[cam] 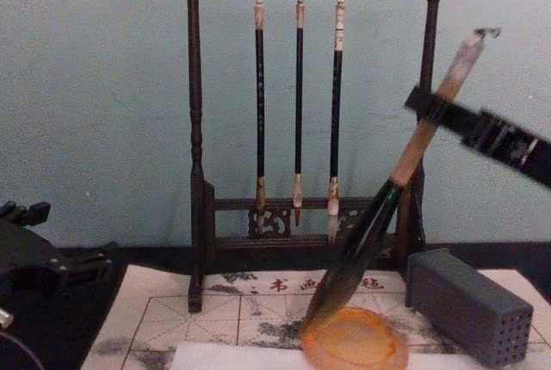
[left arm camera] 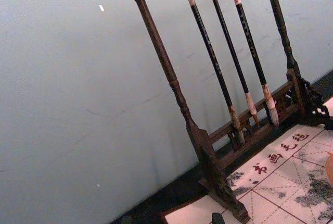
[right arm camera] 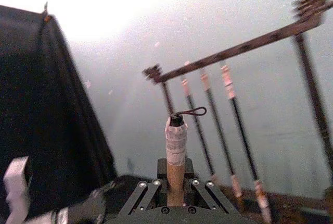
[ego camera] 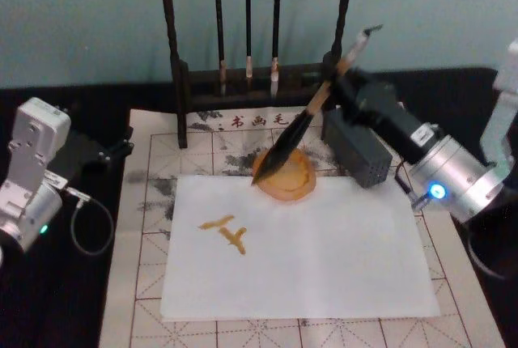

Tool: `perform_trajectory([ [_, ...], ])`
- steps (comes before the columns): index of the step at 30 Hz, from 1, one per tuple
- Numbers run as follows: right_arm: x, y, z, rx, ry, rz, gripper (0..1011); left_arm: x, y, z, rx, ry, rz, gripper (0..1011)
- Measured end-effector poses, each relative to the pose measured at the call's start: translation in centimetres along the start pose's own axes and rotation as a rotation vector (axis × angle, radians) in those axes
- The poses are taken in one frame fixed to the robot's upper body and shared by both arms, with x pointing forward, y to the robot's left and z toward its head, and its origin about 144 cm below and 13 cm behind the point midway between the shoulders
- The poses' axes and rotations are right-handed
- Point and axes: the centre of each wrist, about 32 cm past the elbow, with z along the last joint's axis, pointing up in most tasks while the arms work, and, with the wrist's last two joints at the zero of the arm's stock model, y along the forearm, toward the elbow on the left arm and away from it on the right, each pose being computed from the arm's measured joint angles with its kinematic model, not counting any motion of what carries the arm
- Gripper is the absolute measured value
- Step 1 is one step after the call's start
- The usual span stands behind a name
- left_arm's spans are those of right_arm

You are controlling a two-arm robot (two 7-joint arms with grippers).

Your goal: Pick up the brush from the inkstone, write on the paper, then place the brush back to its original position.

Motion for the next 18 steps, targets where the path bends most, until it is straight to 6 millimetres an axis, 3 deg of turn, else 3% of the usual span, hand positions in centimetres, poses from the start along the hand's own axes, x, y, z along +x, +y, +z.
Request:
perform_trajectory([
  [7, 1.2, 1.0, 1.3, 0.056, 0.08, -0.129, 195, 0.0, 0.0, 0.0, 0.0, 0.0, 0.0, 1001],
  [18, 2.4, 2.1, 1.7, 0.054, 0.201, -0.318, 195, 0.0, 0.0, 0.0, 0.0, 0.0, 0.0, 1001],
])
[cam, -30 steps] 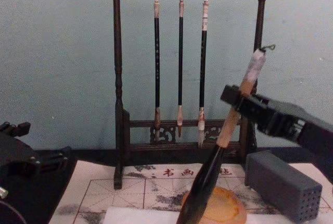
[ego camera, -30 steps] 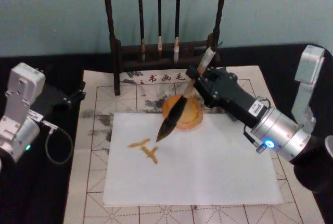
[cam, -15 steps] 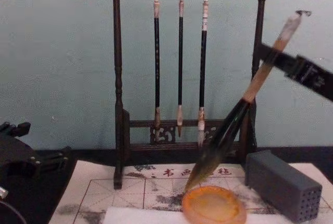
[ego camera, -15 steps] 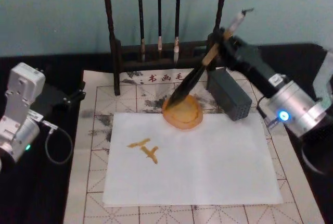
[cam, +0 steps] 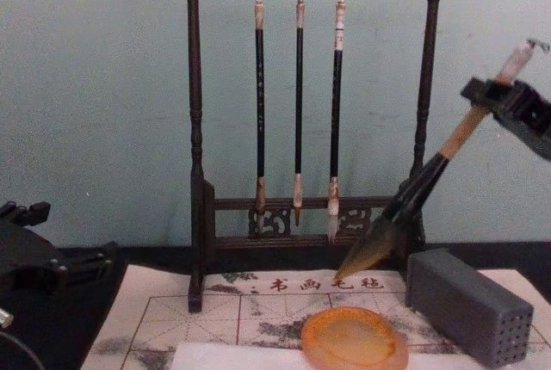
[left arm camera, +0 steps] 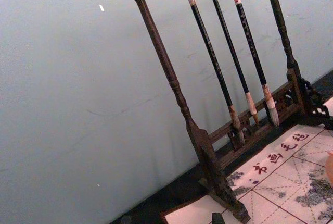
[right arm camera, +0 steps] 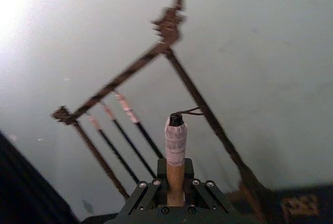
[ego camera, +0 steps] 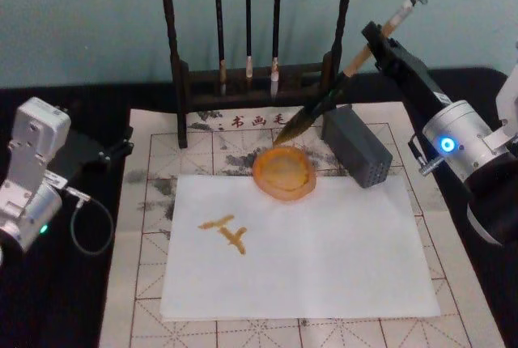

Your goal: Pick up the brush from the inkstone, write on the paper, then place the brush back to its original position.

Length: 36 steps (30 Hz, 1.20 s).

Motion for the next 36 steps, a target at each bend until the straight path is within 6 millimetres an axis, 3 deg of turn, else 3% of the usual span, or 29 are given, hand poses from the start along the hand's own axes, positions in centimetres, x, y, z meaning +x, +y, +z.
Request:
perform_trajectory([
  [15, 0.2, 0.8, -0.6, -0.094, 0.176, -0.235, 195, 0.0, 0.0, 0.0, 0.0, 0.0, 0.0, 1001],
  [36, 0.0, 2.0, -1.7, -0.128, 0.253, -0.358, 195, 0.0, 0.0, 0.0, 0.0, 0.0, 0.0, 1001],
])
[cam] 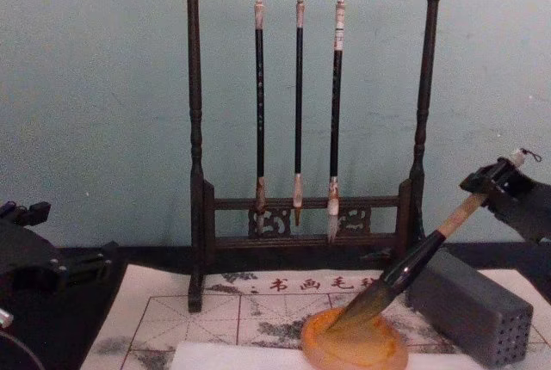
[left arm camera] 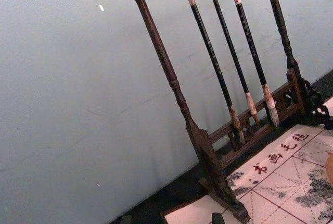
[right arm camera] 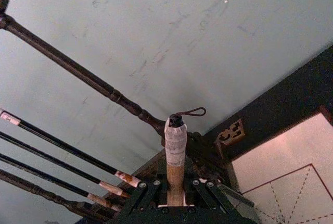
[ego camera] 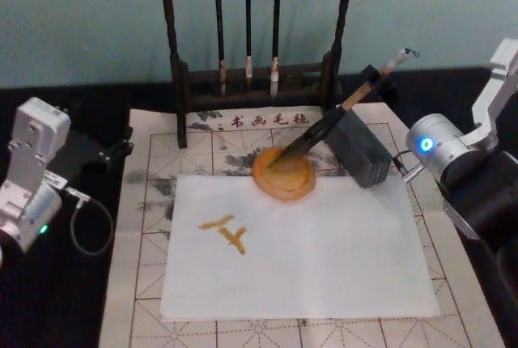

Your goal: Pick up the brush from the inkstone, write on the paper, then place the brush back to its original position.

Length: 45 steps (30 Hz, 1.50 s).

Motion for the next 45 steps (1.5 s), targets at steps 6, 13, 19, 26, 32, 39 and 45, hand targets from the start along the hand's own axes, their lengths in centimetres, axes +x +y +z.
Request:
perform_trajectory([
  [6, -0.05, 0.3, -0.17, -0.005, 0.009, -0.014, 195, 0.0, 0.0, 0.0, 0.0, 0.0, 0.0, 1001],
  [13, -0.11, 0.39, -0.37, -0.01, 0.011, -0.018, 195, 0.0, 0.0, 0.0, 0.0, 0.0, 0.0, 1001],
  [19, -0.12, 0.39, -0.48, -0.01, 0.013, -0.024, 195, 0.0, 0.0, 0.0, 0.0, 0.0, 0.0, 1001],
  [26, -0.1, 0.37, -0.57, -0.01, 0.02, -0.034, 195, 0.0, 0.0, 0.0, 0.0, 0.0, 0.0, 1001],
  [32, 0.01, 0.39, -0.69, -0.013, 0.022, -0.042, 195, 0.0, 0.0, 0.0, 0.0, 0.0, 0.0, 1001],
  [39, 0.06, 0.44, -0.84, -0.016, 0.022, -0.048, 195, 0.0, 0.0, 0.0, 0.0, 0.0, 0.0, 1001],
  [45, 0.06, 0.54, -0.93, -0.017, 0.022, -0.056, 195, 0.0, 0.0, 0.0, 0.0, 0.0, 0.0, 1001],
])
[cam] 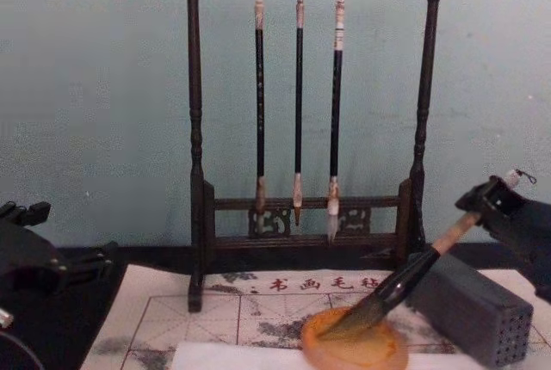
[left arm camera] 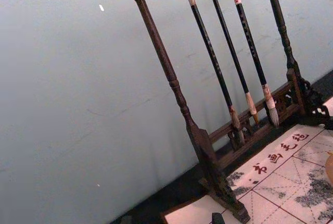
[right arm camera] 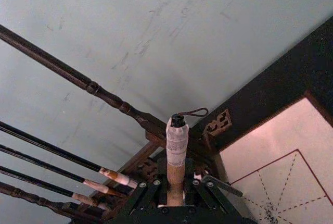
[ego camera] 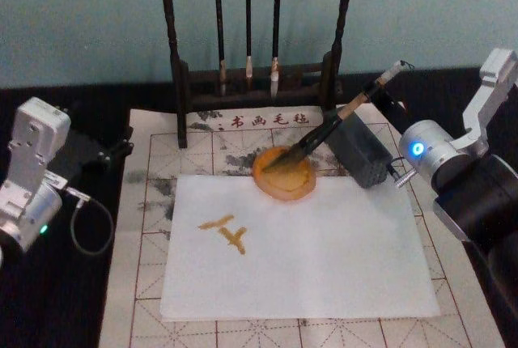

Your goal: Pick up the brush from the inkstone, write on the paper, then place the brush back to its original position.

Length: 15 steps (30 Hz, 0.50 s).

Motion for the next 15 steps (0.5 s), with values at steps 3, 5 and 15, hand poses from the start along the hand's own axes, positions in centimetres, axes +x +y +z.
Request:
perform_trajectory([
  [3, 0.0, 0.0, 0.0, 0.0, 0.0, 0.0, 195, 0.0, 0.0, 0.0, 0.0, 0.0, 0.0, 1001],
  [5, 0.0, 0.0, 0.01, 0.0, 0.0, 0.0, 195, 0.0, 0.0, 0.0, 0.0, 0.0, 0.0, 1001],
  [15, -0.01, -0.01, 0.03, 0.0, 0.0, 0.001, 207, 0.0, 0.0, 0.0, 0.0, 0.0, 0.0, 1001],
])
